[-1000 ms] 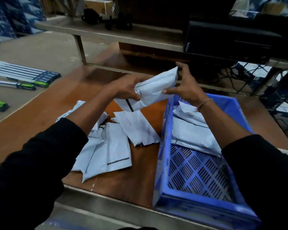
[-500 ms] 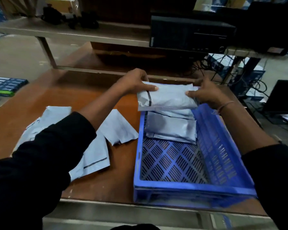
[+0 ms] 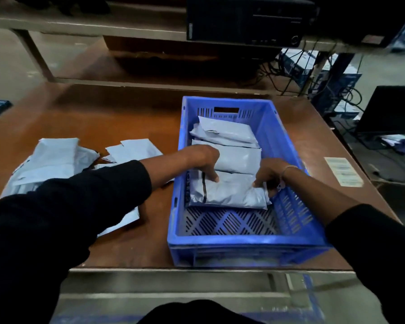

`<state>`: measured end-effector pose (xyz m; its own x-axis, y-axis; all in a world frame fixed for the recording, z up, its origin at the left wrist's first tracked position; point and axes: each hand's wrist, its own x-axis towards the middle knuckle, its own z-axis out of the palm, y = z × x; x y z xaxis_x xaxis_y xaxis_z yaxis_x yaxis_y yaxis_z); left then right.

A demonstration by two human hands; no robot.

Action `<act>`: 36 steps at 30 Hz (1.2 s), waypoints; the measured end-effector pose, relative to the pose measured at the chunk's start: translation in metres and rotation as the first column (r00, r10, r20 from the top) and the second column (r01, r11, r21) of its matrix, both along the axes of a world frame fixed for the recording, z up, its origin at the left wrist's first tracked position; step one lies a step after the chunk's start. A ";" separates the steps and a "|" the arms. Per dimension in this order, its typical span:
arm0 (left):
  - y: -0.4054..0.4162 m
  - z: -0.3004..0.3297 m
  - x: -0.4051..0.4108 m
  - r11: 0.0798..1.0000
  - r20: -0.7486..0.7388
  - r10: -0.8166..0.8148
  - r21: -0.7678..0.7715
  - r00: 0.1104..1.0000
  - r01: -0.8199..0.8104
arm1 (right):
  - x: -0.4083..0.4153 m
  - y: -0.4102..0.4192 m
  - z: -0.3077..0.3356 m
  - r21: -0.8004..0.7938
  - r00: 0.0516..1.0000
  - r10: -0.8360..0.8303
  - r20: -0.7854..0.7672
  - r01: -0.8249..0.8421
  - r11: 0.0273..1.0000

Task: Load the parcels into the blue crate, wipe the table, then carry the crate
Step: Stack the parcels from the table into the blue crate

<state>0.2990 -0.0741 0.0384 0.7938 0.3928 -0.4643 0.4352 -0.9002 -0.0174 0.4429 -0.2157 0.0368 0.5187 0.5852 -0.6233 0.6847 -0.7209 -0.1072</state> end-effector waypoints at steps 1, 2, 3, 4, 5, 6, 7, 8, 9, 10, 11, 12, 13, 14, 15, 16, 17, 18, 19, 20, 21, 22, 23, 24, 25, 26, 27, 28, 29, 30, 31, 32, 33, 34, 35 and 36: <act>-0.001 -0.009 0.001 1.000 -0.015 0.009 0.015 1.000 -0.009 | -0.003 0.000 -0.004 -0.035 1.000 0.002 0.029 -0.001 0.999; -0.002 -0.015 0.001 0.999 -0.027 0.014 0.039 1.000 -0.013 | -0.005 0.000 -0.008 -0.031 0.998 -0.007 0.056 0.009 0.999; -0.002 -0.020 0.002 0.998 -0.036 0.014 0.059 0.999 -0.012 | -0.007 0.000 -0.012 0.001 0.997 -0.011 0.082 0.011 1.000; -0.003 -0.021 0.002 0.997 -0.034 0.007 0.078 0.999 -0.005 | -0.008 -0.001 -0.015 0.027 0.992 0.006 0.127 -0.010 1.000; -0.003 -0.020 0.002 0.996 -0.020 -0.007 0.094 1.000 0.009 | -0.011 -0.003 -0.017 0.033 0.981 0.045 0.188 -0.052 0.998; -0.003 -0.017 0.002 0.993 0.001 -0.030 0.111 1.000 0.030 | -0.012 -0.004 -0.019 0.051 0.966 0.074 0.249 -0.089 0.995; -0.003 -0.014 0.001 0.989 0.018 -0.060 0.133 0.998 0.057 | -0.012 -0.005 -0.023 0.069 0.942 0.108 0.317 -0.137 0.988; -0.004 -0.011 0.000 0.986 0.030 -0.087 0.148 0.996 0.082 | -0.014 -0.006 -0.025 0.091 0.920 0.126 0.371 -0.171 0.981; -0.005 -0.008 -0.001 0.985 0.037 -0.106 0.143 0.994 0.100 | -0.015 -0.008 -0.027 0.114 0.898 0.132 0.419 -0.196 0.974; -0.007 -0.006 -0.002 0.987 0.041 -0.118 0.118 0.992 0.113 | -0.017 -0.009 -0.027 0.135 0.878 0.135 0.458 -0.219 0.966; -0.008 -0.005 -0.002 0.990 0.037 -0.120 0.077 0.992 0.117 | -0.018 -0.008 -0.027 0.154 0.858 0.147 0.492 -0.252 0.955; -0.009 -0.005 -0.003 0.995 0.022 -0.103 0.017 0.994 0.103 | -0.018 -0.007 -0.026 0.167 0.849 0.166 0.501 -0.283 0.944; -0.012 -0.004 -0.004 0.995 -0.004 -0.073 -0.061 0.997 0.073 | -0.017 -0.005 -0.024 0.168 0.854 0.200 0.480 -0.314 0.934; -0.015 -0.003 -0.007 0.990 -0.046 -0.050 -0.134 0.998 0.044 | -0.018 -0.003 -0.021 0.172 0.883 0.235 0.407 -0.327 0.929; -0.018 -0.003 -0.009 0.981 -0.095 -0.042 -0.191 0.995 0.023 | -0.019 -0.002 -0.020 0.176 0.920 0.263 0.292 -0.322 0.930; -0.021 -0.004 -0.010 0.974 -0.144 -0.046 -0.224 0.989 0.012 | -0.021 -0.002 -0.020 0.172 0.943 0.282 0.175 -0.311 0.935; -0.023 -0.005 -0.011 0.972 -0.188 -0.065 -0.234 0.980 0.019 | -0.023 -0.003 -0.023 0.154 0.945 0.308 0.110 -0.322 0.934; -0.026 -0.007 -0.011 0.973 -0.218 -0.084 -0.228 0.972 0.033 | -0.025 -0.004 -0.025 0.129 0.937 0.334 0.101 -0.346 0.929; -0.027 -0.009 -0.010 0.975 -0.227 -0.094 -0.219 0.969 0.044 | -0.025 -0.005 -0.029 0.116 0.929 0.350 0.118 -0.363 0.925; -0.029 -0.009 -0.010 0.975 -0.219 -0.097 -0.217 0.971 0.048 | -0.026 -0.006 -0.031 0.119 0.927 0.349 0.139 -0.365 0.923; -0.029 -0.009 -0.009 0.975 -0.209 -0.095 -0.218 0.973 0.048 | -0.026 -0.007 -0.033 0.133 0.931 0.337 0.142 -0.355 0.925; -0.028 -0.009 -0.009 0.974 -0.200 -0.092 -0.220 0.975 0.047 | -0.025 -0.007 -0.033 0.143 0.939 0.319 0.131 -0.336 0.931; -0.027 -0.010 -0.009 0.974 -0.197 -0.092 -0.222 0.976 0.047 | -0.024 -0.006 -0.033 0.148 0.943 0.309 0.120 -0.325 0.934; -0.026 -0.011 -0.009 0.973 -0.199 -0.094 -0.226 0.975 0.048 | -0.024 -0.005 -0.031 0.141 0.945 0.307 0.108 -0.320 0.937; -0.025 -0.011 -0.010 0.972 -0.199 -0.097 -0.231 0.975 0.049 | -0.024 -0.004 -0.031 0.126 0.945 0.311 0.099 -0.322 0.938; -0.024 -0.011 -0.010 0.970 -0.188 -0.099 -0.236 0.977 0.052 | -0.024 -0.003 -0.029 0.108 0.944 0.316 0.096 -0.326 0.939; -0.022 -0.010 -0.011 0.970 -0.158 -0.102 -0.237 0.982 0.062 | -0.024 -0.001 -0.026 0.097 0.944 0.318 0.089 -0.326 0.940; -0.020 -0.006 -0.013 0.969 -0.099 -0.110 -0.232 0.989 0.085 | -0.023 0.002 -0.023 0.105 0.949 0.306 0.073 -0.313 0.944; -0.018 -0.002 -0.016 0.968 -0.022 -0.121 -0.224 0.992 0.113 | -0.022 0.005 -0.019 0.143 0.959 0.278 0.045 -0.282 0.949; -0.015 0.004 -0.020 0.965 0.067 -0.119 -0.227 0.991 0.131 | -0.022 0.009 -0.013 0.189 0.969 0.245 0.009 -0.242 0.952; -0.012 0.010 -0.024 0.958 0.169 -0.087 -0.256 0.982 0.129 | -0.021 0.013 -0.007 0.240 0.976 0.217 -0.016 -0.207 0.948; -0.008 0.017 -0.030 0.944 0.279 -0.023 -0.310 0.960 0.113 | -0.023 0.017 0.001 0.296 0.979 0.203 -0.015 -0.190 0.936; -0.005 0.023 -0.038 0.920 0.397 0.067 -0.380 0.915 0.098 | -0.025 0.021 0.010 0.358 0.981 0.194 -0.003 -0.180 0.916; -0.001 0.028 -0.046 0.885 0.507 0.178 -0.456 0.844 0.088 | -0.029 0.026 0.020 0.430 0.984 0.179 -0.017 -0.154 0.890; 0.005 0.034 -0.056 0.850 0.594 0.288 -0.520 0.751 0.085 | -0.034 0.032 0.028 0.501 0.985 0.156 -0.069 -0.101 0.859; 0.012 0.038 -0.067 0.822 0.654 0.382 -0.563 0.653 0.083 | -0.041 0.038 0.037 0.561 0.983 0.136 -0.127 -0.043 0.827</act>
<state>0.2317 -0.0625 0.0763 0.9006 0.4302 0.0629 0.2228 -0.5810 0.7828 0.4020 -0.1781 0.0739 0.3718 0.8947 -0.2476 0.6839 -0.4443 -0.5787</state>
